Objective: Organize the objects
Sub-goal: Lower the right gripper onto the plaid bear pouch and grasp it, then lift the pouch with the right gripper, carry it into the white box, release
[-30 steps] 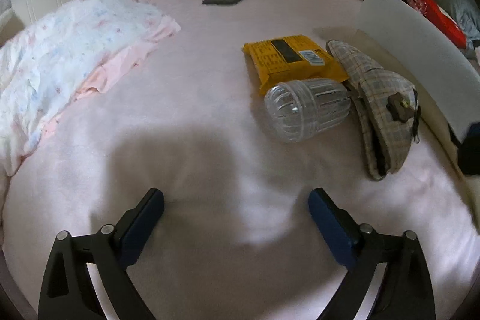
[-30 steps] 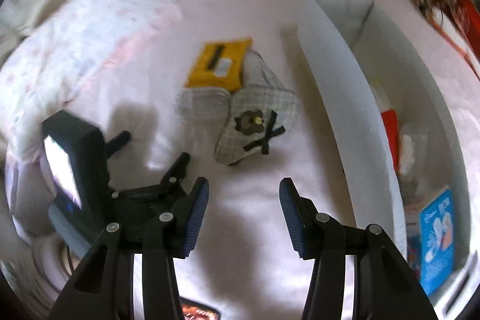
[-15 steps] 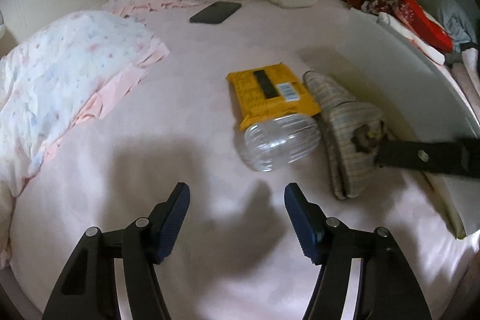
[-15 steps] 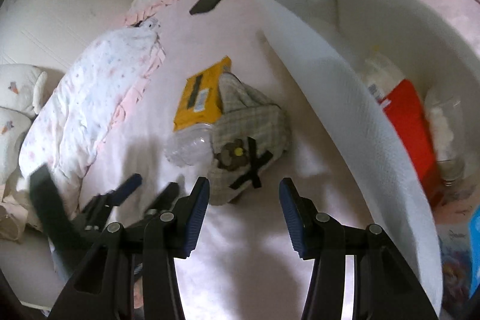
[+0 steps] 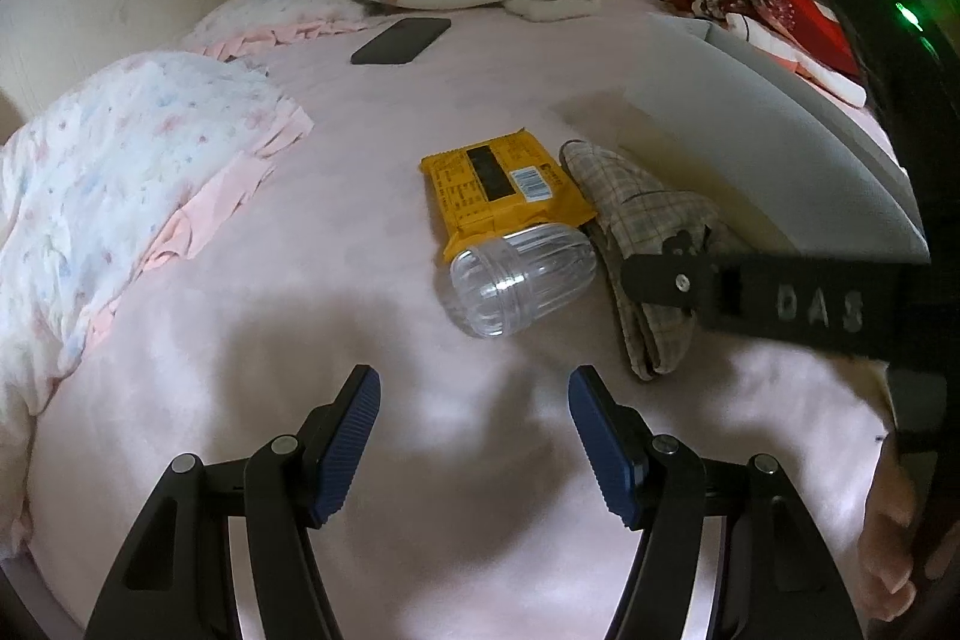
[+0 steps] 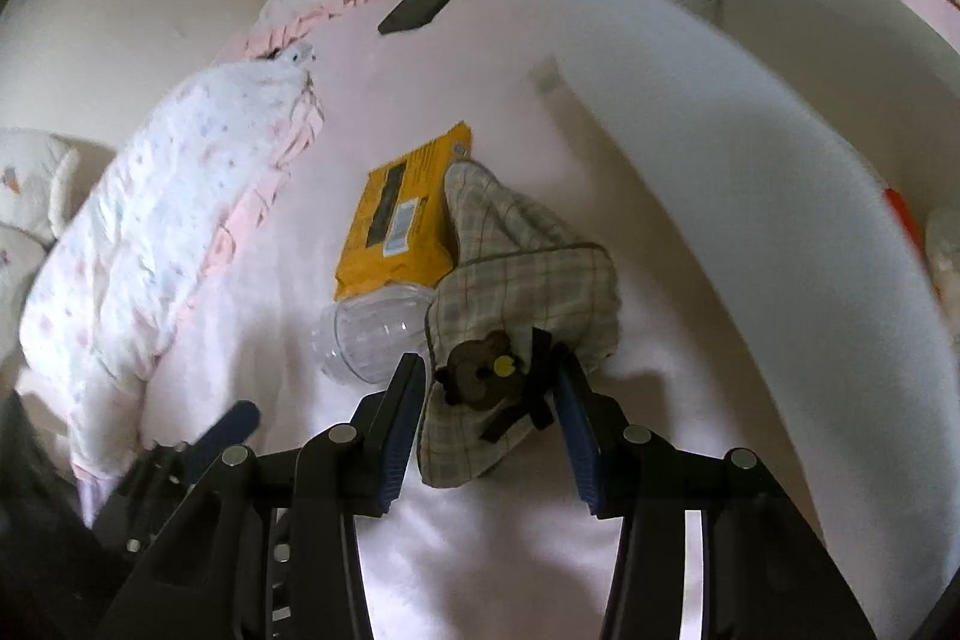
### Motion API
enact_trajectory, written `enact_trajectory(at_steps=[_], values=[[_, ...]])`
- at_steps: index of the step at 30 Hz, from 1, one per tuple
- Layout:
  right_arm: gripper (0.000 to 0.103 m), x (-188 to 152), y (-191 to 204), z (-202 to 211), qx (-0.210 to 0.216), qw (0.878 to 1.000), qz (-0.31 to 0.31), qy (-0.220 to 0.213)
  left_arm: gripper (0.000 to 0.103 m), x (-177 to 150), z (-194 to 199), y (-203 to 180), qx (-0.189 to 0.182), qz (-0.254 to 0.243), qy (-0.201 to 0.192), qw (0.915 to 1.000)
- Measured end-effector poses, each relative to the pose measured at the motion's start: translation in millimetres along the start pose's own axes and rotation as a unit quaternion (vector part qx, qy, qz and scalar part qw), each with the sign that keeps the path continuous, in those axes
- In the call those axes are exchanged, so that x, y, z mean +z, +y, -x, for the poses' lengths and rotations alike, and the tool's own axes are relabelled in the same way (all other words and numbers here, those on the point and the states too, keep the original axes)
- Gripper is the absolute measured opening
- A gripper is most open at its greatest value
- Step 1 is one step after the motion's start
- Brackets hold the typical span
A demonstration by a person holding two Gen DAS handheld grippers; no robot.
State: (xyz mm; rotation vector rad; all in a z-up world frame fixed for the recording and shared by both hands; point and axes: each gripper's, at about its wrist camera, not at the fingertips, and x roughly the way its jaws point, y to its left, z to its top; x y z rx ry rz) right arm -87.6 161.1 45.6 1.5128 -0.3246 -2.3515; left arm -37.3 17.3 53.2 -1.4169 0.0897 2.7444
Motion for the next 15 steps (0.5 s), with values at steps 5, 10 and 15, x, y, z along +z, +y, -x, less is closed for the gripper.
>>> enact_trajectory(at_steps=[5,10,15], values=[[0.030,-4.8,0.9,2.9,-0.013,0.999,0.034,-0.013,0.064,1.4,0.6,6.2,-0.004,0.016,-0.001,0.9999],[0.029,-9.2,9.4,15.4,-0.028,0.996,0.066,-0.046,0.064,3.7,5.8,9.0,-0.009,0.024,-0.013,0.9996],[0.029,-11.7,18.3,41.0,-0.026,0.991,0.086,-0.097,0.064,7.7,12.3,12.6,-0.019,0.038,-0.027,0.9987]])
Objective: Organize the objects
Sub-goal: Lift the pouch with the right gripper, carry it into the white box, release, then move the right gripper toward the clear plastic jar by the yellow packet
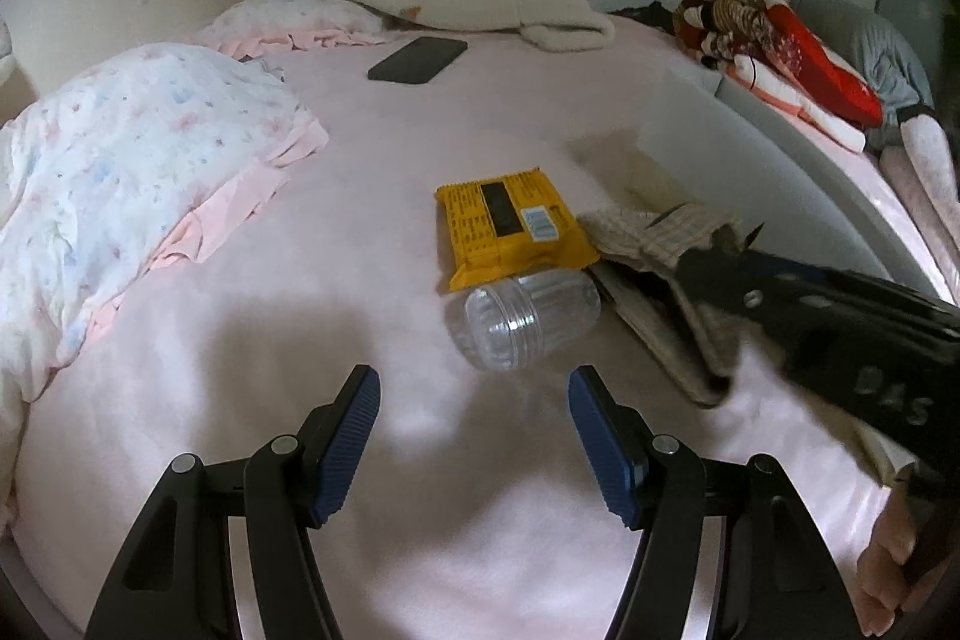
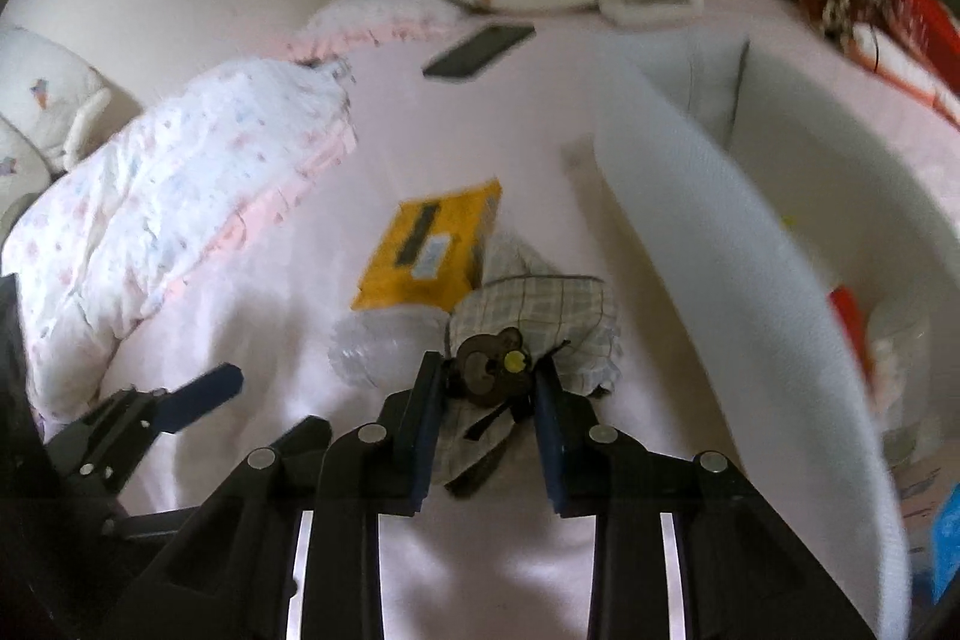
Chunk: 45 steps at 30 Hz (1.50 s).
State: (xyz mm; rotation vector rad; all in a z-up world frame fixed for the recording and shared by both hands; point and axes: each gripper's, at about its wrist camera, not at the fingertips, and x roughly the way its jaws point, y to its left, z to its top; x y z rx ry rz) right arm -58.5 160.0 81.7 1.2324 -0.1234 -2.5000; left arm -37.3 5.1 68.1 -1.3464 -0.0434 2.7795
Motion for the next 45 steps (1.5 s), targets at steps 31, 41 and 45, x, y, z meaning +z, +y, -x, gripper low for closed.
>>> enact_trajectory(at_steps=[31,41,45], values=[[0.029,29.2,-81.5,124.7,0.001,0.964,-0.119,-0.237,0.064,44.5,48.8,-71.6,-0.157,-0.046,-0.107,0.9807],[0.034,26.4,-86.4,101.4,-0.039,0.972,-0.137,-0.187,0.064,37.7,46.1,-68.2,-0.149,-0.043,-0.094,0.9834],[0.035,24.4,-96.4,97.4,-0.042,0.970,-0.166,-0.173,0.064,37.4,44.4,-65.6,-0.144,-0.038,-0.090,0.9848]])
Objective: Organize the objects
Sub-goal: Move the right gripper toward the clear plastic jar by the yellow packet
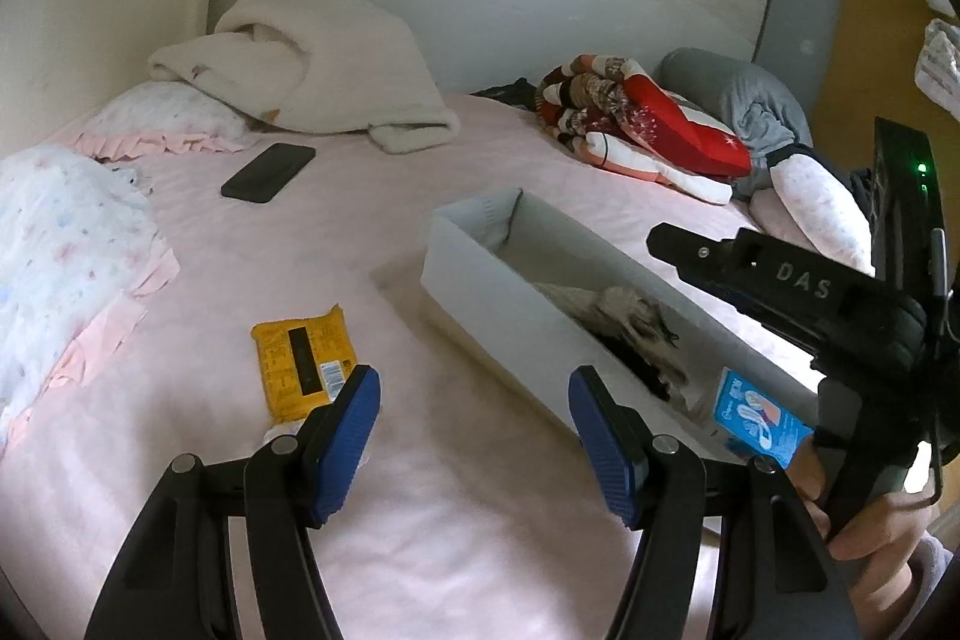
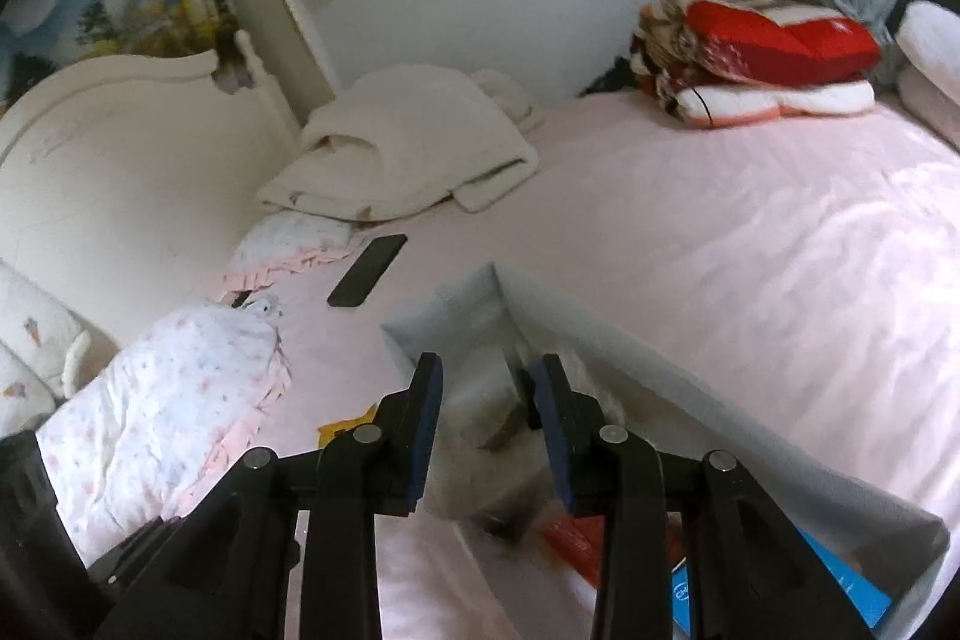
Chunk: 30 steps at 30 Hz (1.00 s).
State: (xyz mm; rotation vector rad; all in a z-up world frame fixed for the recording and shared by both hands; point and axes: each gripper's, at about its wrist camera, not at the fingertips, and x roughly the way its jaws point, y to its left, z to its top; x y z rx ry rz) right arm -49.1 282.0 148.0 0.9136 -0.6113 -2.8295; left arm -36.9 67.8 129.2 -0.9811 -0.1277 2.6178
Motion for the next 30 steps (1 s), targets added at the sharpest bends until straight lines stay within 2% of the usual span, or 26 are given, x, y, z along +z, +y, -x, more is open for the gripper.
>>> enact_trajectory(at_steps=[2,6,12,17,21,25,27,30], values=[[0.039,0.1,-3.3,-0.4,0.003,1.000,-0.009,0.004,0.064,-1.1,-0.7,0.3,0.004,-0.002,0.002,1.0000],[0.039,-2.2,-1.6,-1.6,0.001,1.000,-0.004,0.011,0.064,-3.7,-3.5,1.4,0.014,-0.007,0.011,0.9998],[0.039,-7.6,16.5,-1.1,0.013,0.999,0.037,0.009,0.064,-9.8,-1.0,10.7,0.041,-0.021,0.020,0.9987],[0.045,-16.4,38.6,-1.3,0.057,0.995,0.083,0.018,0.064,-14.5,4.7,39.7,0.067,0.013,0.022,0.9974],[0.046,-27.2,61.0,-8.7,0.103,0.986,0.127,0.042,0.064,-18.2,8.1,69.6,0.083,0.052,0.030,0.9948],[0.048,-44.2,86.7,-30.4,0.157,0.968,0.172,0.097,0.064,-26.9,9.9,103.7,0.100,0.095,0.041,0.9896],[0.048,-53.5,97.5,-44.4,0.167,0.960,0.187,0.121,0.064,-30.6,7.5,115.1,0.110,0.108,0.048,0.9868],[0.048,-67.8,106.5,-71.6,0.159,0.955,0.198,0.153,0.064,-37.3,1.9,131.8,0.123,0.135,0.065,0.9810]])
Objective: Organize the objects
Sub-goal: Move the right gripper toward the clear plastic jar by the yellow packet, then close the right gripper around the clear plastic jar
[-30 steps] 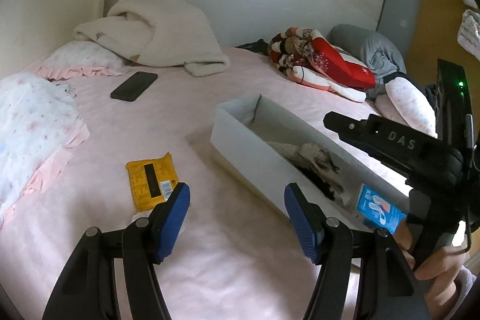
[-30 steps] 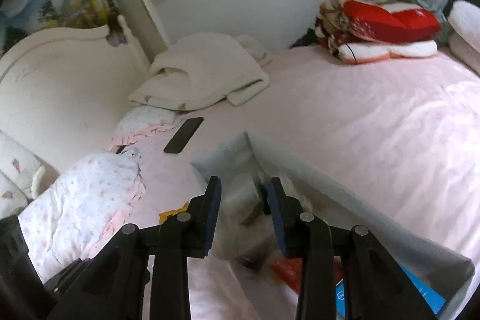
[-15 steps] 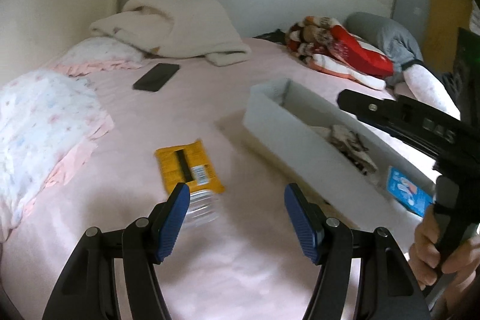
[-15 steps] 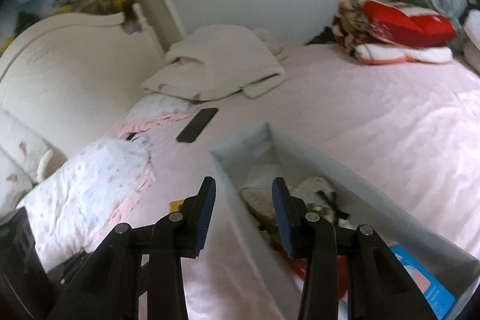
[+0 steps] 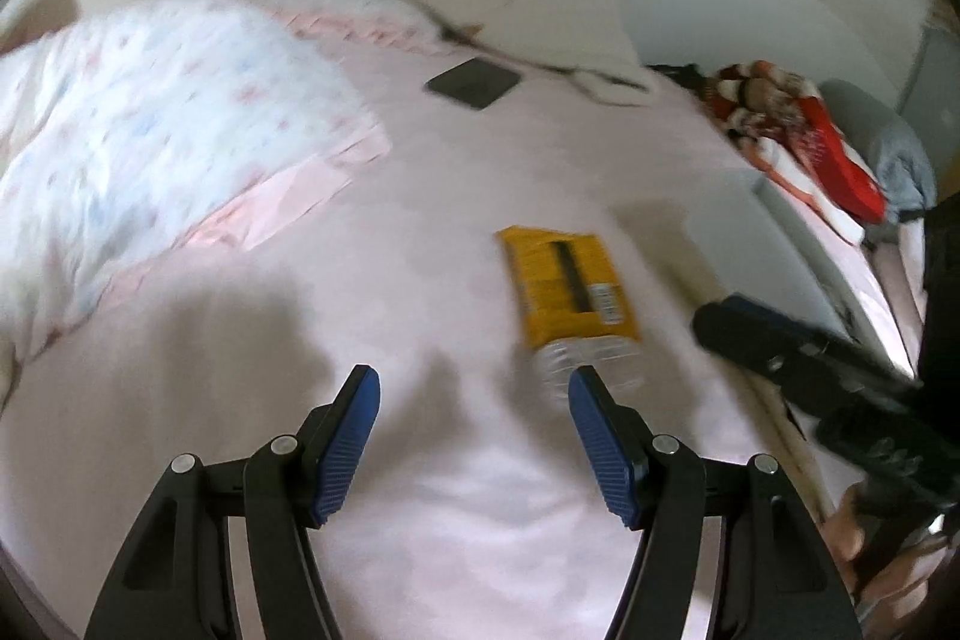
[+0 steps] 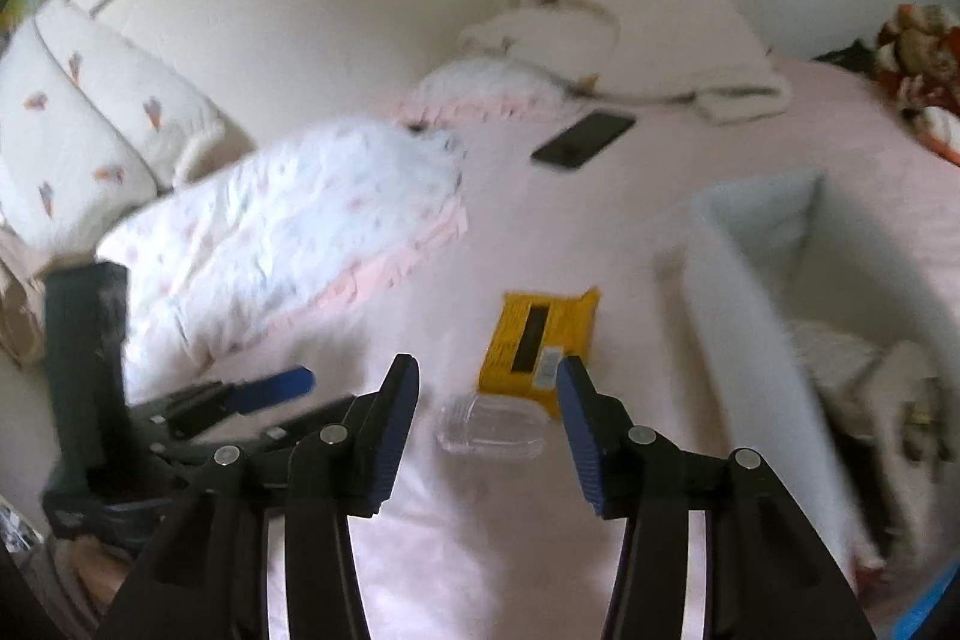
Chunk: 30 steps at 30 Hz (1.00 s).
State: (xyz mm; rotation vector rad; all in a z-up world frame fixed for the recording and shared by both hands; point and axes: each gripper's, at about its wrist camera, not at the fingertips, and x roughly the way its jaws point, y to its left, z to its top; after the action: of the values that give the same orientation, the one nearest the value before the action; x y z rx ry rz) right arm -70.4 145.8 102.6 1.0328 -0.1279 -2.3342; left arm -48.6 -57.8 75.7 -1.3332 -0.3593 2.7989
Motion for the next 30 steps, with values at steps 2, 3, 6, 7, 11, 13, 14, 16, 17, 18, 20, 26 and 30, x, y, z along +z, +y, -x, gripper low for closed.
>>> enact_trajectory(at_steps=[2,3,6,7,11,13,14,16,17,18,20,26,30], values=[[0.048,-5.4,-6.4,-21.4,-0.009,0.999,-0.017,0.027,0.064,-0.8,-6.9,6.1,0.009,0.010,0.015,0.9998],[0.048,-8.5,-9.3,-30.2,-0.013,0.999,-0.027,0.041,0.064,-1.4,-9.5,7.1,0.011,0.011,0.022,0.9996],[0.048,-18.9,-20.2,-53.8,-0.019,0.994,-0.061,0.084,0.064,-3.5,-13.6,7.8,0.011,0.009,0.036,0.9993],[0.048,-21.1,-22.7,-57.0,-0.010,0.993,-0.072,0.088,0.064,-4.4,-13.7,7.1,0.012,0.005,0.037,0.9992],[0.048,-19.7,-23.0,-56.2,-0.013,0.993,-0.089,0.077,0.064,-4.7,-14.6,4.6,0.010,0.000,0.046,0.9989],[0.048,-18.8,-21.3,-55.9,-0.023,0.994,-0.085,0.071,0.064,-4.8,-15.7,4.8,0.008,0.001,0.049,0.9988],[0.048,-18.7,-18.5,-56.4,-0.026,0.994,-0.080,0.069,0.064,-4.9,-15.6,4.6,0.010,0.001,0.050,0.9987],[0.049,-18.5,-12.8,-57.4,-0.028,0.995,-0.071,0.071,0.064,-6.1,-16.7,4.6,0.020,-0.003,0.054,0.9983],[0.049,-19.1,-7.7,-57.8,-0.030,0.995,-0.062,0.070,0.064,-6.6,-17.5,5.6,0.027,-0.004,0.057,0.9980],[0.050,-16.9,-5.6,-57.3,-0.033,0.996,-0.055,0.069,0.064,-7.1,-18.2,7.1,0.034,-0.004,0.059,0.9977],[0.052,-17.0,2.7,-57.4,-0.044,0.996,-0.033,0.066,0.064,-8.4,-20.2,12.5,0.045,0.003,0.065,0.9969],[0.067,-26.4,12.3,-77.6,-0.050,0.993,-0.014,0.108,0.062,-12.0,-25.2,24.4,0.062,0.022,0.081,0.9945],[0.067,-30.7,18.4,-81.7,-0.070,0.993,0.005,0.096,0.062,-12.3,-27.8,27.6,0.048,0.036,0.090,0.9941]])
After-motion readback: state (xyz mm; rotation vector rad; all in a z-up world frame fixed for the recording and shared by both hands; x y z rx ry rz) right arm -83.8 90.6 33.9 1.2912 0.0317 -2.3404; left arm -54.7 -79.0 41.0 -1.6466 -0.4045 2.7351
